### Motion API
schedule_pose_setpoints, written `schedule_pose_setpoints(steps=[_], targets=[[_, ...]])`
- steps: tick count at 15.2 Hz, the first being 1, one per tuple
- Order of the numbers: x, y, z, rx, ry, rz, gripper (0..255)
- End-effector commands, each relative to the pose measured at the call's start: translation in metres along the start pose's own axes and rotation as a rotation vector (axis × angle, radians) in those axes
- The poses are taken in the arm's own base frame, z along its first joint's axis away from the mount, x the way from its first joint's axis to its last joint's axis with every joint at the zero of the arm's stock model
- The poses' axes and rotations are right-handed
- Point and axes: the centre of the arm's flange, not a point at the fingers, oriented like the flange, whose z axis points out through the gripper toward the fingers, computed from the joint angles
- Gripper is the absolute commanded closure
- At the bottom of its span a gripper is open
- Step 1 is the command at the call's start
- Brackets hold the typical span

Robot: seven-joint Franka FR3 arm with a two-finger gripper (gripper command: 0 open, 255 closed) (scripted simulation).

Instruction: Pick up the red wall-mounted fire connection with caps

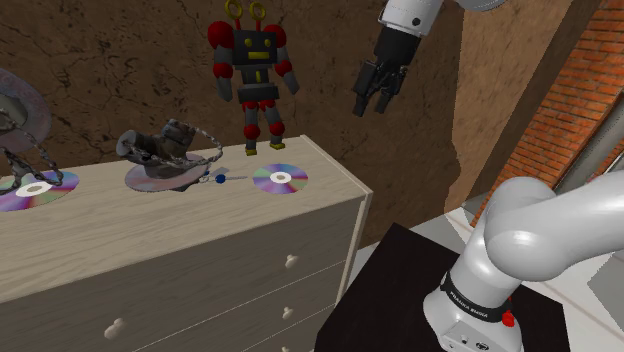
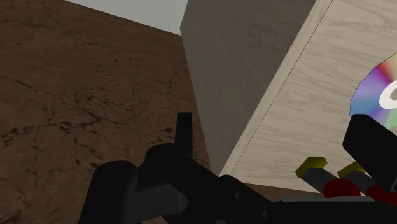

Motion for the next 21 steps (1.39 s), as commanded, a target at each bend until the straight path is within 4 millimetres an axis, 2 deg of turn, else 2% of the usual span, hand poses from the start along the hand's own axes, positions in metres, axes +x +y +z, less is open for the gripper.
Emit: schedule_pose_setpoints(steps=[1, 21], targets=[[0.000, 0.000, 0.000, 0.000, 0.000, 0.000, 0], [0.141, -0.235, 0.032, -0.022, -0.112, -0.040, 0]])
